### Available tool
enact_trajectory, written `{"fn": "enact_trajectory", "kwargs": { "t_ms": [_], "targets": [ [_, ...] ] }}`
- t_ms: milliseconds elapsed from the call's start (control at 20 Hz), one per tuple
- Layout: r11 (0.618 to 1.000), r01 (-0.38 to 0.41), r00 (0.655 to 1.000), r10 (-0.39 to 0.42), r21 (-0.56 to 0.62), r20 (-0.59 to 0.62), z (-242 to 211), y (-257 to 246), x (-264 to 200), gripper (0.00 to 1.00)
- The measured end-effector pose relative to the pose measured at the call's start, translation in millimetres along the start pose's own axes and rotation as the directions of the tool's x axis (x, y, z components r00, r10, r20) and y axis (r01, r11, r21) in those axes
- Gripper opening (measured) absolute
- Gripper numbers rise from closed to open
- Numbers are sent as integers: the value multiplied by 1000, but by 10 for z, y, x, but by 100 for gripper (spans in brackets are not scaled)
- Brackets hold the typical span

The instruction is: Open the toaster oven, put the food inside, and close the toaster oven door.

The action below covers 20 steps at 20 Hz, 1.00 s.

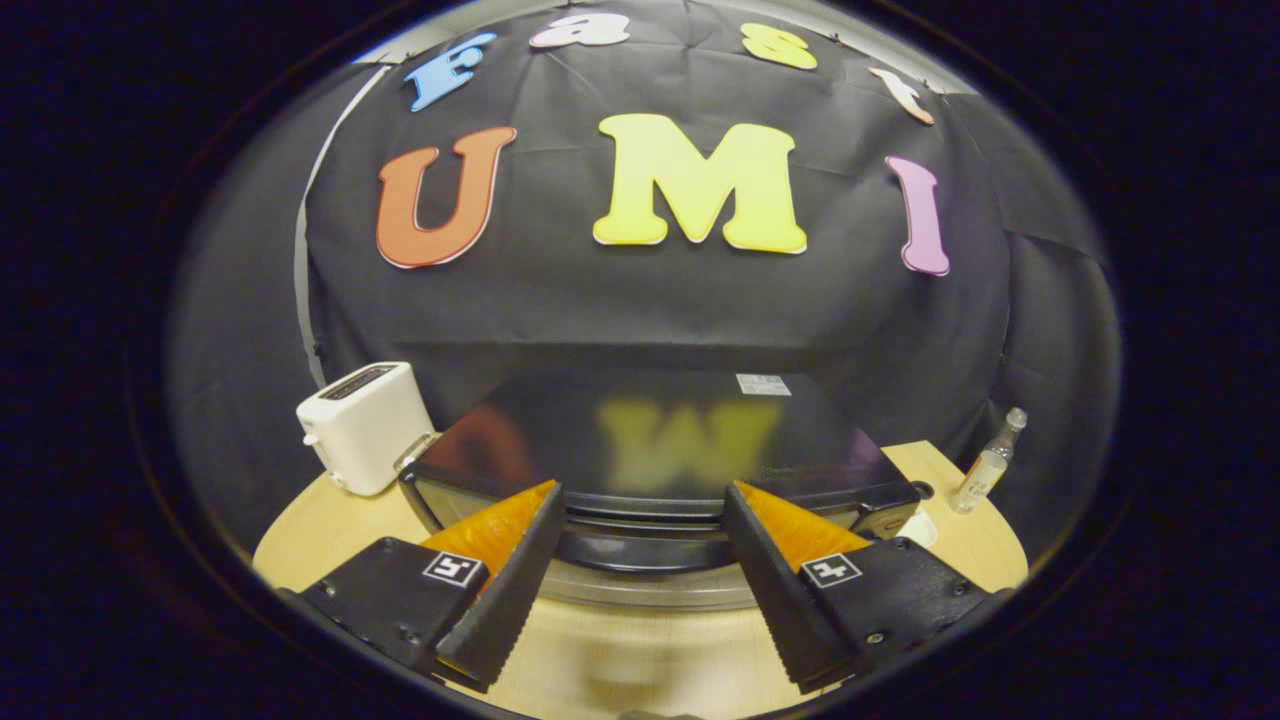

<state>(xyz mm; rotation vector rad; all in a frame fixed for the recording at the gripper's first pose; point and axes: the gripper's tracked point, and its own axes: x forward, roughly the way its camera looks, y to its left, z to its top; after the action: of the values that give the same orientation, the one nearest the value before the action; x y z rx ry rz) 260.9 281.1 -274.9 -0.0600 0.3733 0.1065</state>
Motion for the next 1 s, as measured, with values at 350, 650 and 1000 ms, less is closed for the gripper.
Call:
{"fn": "enact_trajectory", "kwargs": {
  "t_ms": [350,650,1000],
  "targets": [
    [999,-19,999,18,-28,-31,-263,20,-369,100],
    [998,-39,996,34,-51,-87,-710,45,-692,100],
    [997,-64,980,55,-43,-189,-1324,79,-879,100]
  ]
}}
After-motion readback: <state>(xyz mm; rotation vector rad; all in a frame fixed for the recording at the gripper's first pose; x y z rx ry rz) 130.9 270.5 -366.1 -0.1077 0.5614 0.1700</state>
